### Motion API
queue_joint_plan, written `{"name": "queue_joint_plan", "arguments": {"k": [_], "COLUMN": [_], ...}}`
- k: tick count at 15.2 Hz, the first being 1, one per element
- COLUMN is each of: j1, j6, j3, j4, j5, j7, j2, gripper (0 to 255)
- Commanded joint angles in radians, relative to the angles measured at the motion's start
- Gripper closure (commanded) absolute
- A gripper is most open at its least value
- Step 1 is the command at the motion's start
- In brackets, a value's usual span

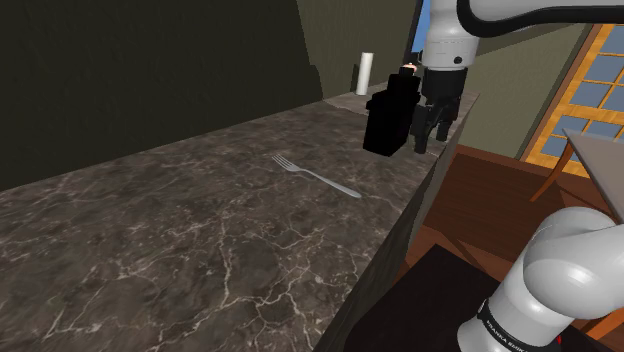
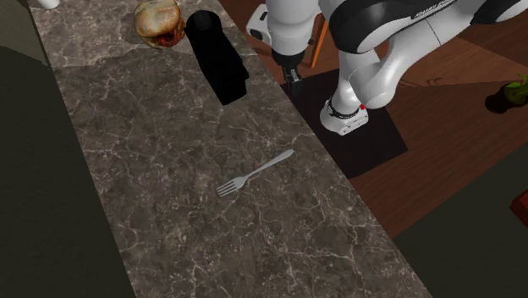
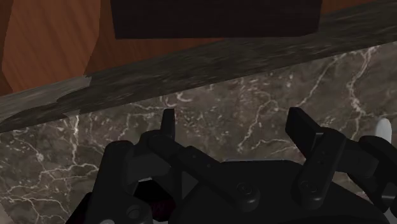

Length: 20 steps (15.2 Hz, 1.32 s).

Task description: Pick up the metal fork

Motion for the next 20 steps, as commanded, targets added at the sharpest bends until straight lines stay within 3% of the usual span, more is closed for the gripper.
{"name": "queue_joint_plan", "arguments": {"k": [1, 11, 20], "j1": [0.000, 0.042, 0.066], "j6": [0.000, 0.194, 0.322], "j3": [0.000, 0.131, 0.239], "j4": [0.000, 0.117, 0.316], "j5": [0.000, 0.103, 0.112], "j7": [0.000, 0.152, 0.288], "j2": [0.000, 0.250, 0.516], "gripper": [0, 0, 0]}}
